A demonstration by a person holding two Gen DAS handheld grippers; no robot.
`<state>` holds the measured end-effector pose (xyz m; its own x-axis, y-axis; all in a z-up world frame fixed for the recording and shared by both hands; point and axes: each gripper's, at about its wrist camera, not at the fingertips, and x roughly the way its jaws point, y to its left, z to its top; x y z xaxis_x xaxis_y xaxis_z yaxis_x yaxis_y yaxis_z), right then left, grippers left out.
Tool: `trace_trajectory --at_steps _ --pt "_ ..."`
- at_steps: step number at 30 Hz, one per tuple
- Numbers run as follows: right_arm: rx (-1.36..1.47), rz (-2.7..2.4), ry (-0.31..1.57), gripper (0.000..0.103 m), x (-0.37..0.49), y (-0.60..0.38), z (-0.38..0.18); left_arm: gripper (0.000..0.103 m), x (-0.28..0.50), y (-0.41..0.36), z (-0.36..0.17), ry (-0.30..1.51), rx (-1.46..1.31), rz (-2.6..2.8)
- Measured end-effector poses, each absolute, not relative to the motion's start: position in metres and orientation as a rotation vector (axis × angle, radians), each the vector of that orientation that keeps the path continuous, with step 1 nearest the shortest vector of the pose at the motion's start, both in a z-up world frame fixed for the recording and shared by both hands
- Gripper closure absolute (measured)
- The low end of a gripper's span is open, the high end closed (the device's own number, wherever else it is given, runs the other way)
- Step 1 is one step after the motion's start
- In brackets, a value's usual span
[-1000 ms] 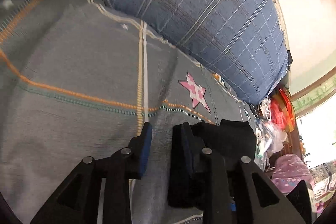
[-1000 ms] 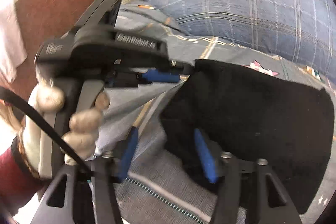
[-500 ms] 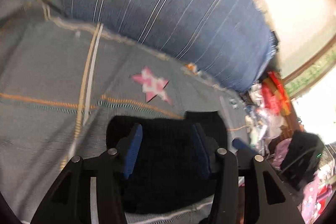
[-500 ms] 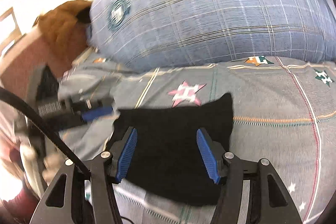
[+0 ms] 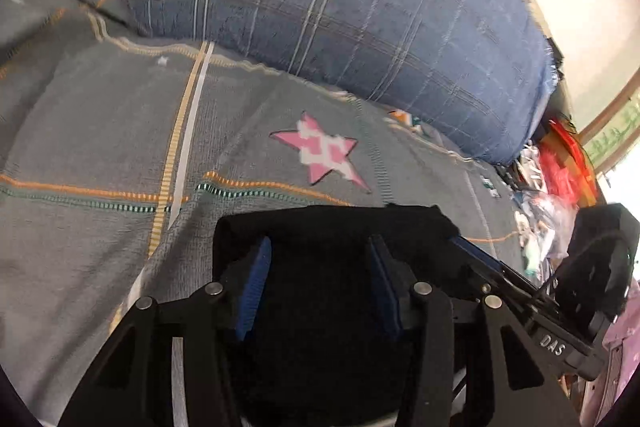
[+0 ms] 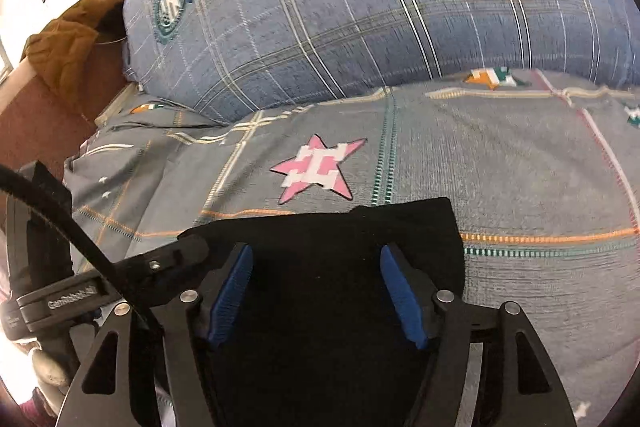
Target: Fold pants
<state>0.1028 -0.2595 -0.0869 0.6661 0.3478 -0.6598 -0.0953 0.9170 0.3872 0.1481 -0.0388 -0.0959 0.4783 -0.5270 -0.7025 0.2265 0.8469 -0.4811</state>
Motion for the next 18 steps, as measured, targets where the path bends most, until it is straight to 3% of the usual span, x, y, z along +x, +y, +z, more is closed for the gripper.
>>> trace_trajectory --at_steps 4,8,10,14,18 --pt "0.236 0.201 0.733 0.031 0.061 -0.252 -0.069 0.049 0.124 -0.039 -0.085 0.922 -0.234 -0.441" --pt "0.17 0.145 0.725 0.03 0.03 -0.242 -0.084 0.043 0.117 -0.036 -0.117 0.988 -0.227 -0.418" --pt "0.164 0.139 0.772 0.026 0.031 -0.24 -0.101 0.031 0.12 -0.031 -0.128 1.009 -0.266 -0.412" --pt "0.141 0.136 0.788 0.019 0.035 -0.235 -0.107 0.031 0.115 -0.018 -0.119 1.011 -0.304 -0.401" --pt "0.272 0.151 0.698 0.019 0.01 -0.252 -0.081 0.031 0.082 -0.009 -0.087 0.905 -0.205 -0.321"
